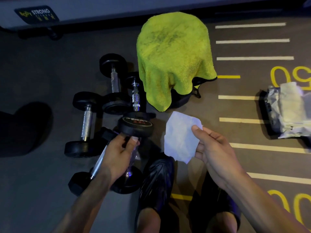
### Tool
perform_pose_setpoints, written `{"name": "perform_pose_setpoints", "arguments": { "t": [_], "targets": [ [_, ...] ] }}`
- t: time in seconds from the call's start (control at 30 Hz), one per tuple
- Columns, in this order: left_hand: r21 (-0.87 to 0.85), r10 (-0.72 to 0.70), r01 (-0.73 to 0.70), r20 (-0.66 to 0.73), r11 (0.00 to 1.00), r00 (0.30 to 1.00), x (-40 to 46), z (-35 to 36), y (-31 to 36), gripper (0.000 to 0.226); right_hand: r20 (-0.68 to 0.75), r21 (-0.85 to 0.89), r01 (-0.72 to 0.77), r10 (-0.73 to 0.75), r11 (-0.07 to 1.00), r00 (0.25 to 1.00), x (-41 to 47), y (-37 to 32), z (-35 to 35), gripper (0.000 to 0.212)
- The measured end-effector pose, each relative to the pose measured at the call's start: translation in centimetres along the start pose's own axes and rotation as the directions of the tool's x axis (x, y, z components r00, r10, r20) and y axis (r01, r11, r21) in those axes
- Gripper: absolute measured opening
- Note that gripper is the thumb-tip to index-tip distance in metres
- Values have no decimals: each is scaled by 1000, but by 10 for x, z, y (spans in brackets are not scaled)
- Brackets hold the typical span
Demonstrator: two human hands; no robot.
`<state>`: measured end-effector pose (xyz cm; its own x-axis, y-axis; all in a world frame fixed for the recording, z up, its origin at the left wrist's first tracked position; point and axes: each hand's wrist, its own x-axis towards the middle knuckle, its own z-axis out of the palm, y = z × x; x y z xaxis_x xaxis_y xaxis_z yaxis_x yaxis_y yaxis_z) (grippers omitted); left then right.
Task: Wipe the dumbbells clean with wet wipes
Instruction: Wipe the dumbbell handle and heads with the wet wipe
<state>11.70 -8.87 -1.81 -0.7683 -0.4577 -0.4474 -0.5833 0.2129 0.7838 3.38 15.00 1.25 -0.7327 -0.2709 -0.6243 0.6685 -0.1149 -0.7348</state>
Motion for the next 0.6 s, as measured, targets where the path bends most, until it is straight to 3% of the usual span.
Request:
{"name": "perform_pose_setpoints", "arguments": {
  "t": [0.1, 0.23, 0.43, 0.5, 0.6],
  "targets": [
    [-168, 147, -158, -75, 973, 986, -7, -13, 51, 17, -3, 32, 54, -54, 998, 999, -5, -15, 3, 29],
    [-242, 398, -406, -85, 881, 914, 0, -21, 133, 16, 10, 128, 161, -164, 979, 986, -8, -46, 7, 28],
    [-356, 509, -526, -150, 772, 848, 50, -8, 245, 14, -1, 204, 229, -234, 952, 972, 2, -104, 7, 37],
    [-401, 496, -514, -156, 759, 854, 61, -4, 271, 17, -6, 193, 236, -239, 952, 971, 8, -123, 4, 47],
    [-443, 496, -523, -187, 728, 848, 74, -3, 299, 20, -3, 212, 247, -253, 946, 968, 13, -149, -1, 43]
  ]
}}
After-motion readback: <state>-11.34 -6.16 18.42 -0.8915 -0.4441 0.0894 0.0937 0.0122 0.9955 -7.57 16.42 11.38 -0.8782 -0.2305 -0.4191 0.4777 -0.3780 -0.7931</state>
